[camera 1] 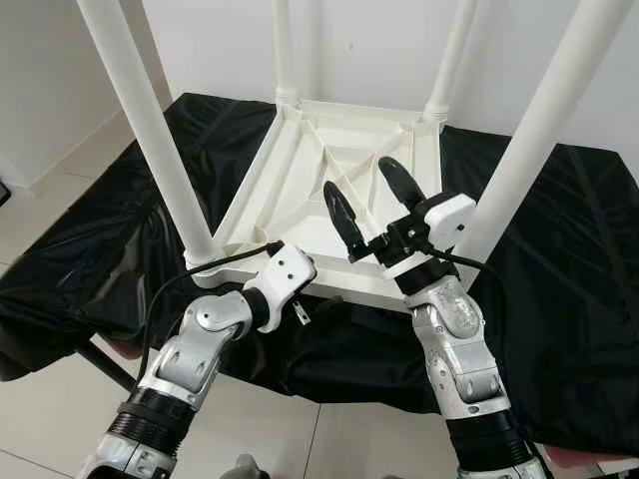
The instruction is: Building children table
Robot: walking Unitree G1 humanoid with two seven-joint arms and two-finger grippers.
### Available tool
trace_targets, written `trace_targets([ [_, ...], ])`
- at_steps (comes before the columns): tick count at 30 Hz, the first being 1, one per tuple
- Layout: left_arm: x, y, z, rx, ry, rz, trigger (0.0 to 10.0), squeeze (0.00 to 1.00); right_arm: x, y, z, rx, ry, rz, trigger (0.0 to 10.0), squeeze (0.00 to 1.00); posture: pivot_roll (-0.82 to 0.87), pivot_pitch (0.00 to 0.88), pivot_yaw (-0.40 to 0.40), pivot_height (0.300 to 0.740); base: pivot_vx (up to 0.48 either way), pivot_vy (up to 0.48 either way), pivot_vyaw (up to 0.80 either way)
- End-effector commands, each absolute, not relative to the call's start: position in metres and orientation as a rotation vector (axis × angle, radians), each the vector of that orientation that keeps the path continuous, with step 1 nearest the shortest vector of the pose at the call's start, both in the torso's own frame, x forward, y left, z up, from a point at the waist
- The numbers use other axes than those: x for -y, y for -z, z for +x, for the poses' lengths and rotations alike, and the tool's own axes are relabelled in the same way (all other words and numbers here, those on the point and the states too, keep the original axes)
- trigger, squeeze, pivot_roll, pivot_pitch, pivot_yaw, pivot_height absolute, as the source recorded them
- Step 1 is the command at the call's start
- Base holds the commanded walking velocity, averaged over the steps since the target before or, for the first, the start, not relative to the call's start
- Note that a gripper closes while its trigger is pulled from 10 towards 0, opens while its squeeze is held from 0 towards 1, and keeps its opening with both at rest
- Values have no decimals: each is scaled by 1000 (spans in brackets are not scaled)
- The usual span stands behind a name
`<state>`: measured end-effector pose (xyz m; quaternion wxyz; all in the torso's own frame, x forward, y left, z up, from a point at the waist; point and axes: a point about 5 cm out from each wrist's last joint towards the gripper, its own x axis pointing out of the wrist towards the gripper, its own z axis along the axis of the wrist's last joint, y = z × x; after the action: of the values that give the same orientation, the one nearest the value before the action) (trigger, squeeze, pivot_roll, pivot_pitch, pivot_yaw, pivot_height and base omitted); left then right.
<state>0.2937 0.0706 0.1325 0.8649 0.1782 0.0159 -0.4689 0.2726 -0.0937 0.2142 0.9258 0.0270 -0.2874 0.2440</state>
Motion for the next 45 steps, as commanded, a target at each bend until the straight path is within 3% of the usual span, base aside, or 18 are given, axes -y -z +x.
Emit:
trace_targets([
  [1,-68,-132,296,-36,998,406,10000,0,93,-216,271,593,-505,55,10000,0,10,40,74,740,0,0,0],
  [20,-70,-130,301,-50,989,421,10000,0,91,-218,269,588,-515,66,10000,0,23,32,64,740,0,0,0],
  [32,-78,-124,304,-63,921,392,10000,0,99,-191,257,462,-689,57,10000,0,11,11,46,740,0,0,0],
  [44,-79,-126,312,-62,909,391,10000,0,143,-177,240,312,-867,29,10000,0,-33,0,76,740,0,0,0],
  [45,-77,-127,314,-55,920,397,10000,0,160,-170,234,246,-906,16,10000,0,-42,1,84,740,0,0,0],
])
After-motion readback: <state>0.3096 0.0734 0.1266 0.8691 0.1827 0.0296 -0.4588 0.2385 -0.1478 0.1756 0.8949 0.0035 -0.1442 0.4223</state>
